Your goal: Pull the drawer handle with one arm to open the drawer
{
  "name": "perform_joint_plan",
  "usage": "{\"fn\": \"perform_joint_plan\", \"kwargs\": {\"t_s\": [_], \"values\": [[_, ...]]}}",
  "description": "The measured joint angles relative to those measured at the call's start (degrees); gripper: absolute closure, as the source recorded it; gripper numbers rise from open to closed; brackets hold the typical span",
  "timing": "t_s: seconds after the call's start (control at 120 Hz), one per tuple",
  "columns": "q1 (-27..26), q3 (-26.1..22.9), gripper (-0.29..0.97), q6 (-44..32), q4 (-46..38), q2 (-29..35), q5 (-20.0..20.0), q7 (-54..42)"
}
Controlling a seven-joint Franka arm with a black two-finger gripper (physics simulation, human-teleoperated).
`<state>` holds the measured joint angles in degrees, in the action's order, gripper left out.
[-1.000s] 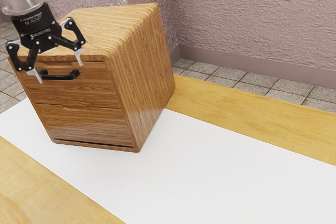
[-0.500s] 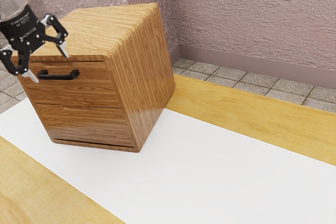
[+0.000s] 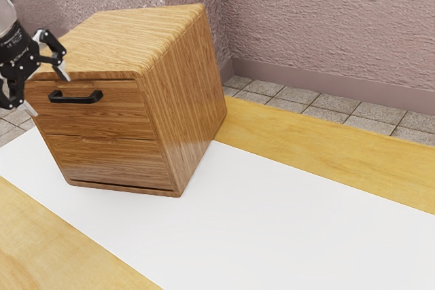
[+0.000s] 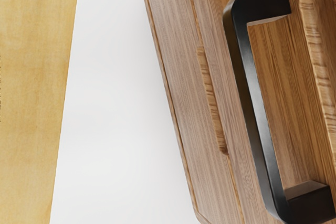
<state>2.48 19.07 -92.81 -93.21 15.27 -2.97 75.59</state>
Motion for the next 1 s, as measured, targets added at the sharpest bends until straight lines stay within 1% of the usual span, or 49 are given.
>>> {"fn": "perform_joint_plan", "kwargs": {"t_s": [0.15,0.283,0.75,1.0], "values": [[0.22,1.35,0.00,-1.29,-0.90,-0.03,-0.75,1.18],[0.22,1.58,0.01,-3.38,-2.11,-0.21,-0.96,2.01],[1.14,1.84,0.14,-8.85,-5.51,-0.35,-1.09,3.83],[1.17,2.06,0.18,-10.20,-5.90,-0.29,-1.15,4.35]]}}
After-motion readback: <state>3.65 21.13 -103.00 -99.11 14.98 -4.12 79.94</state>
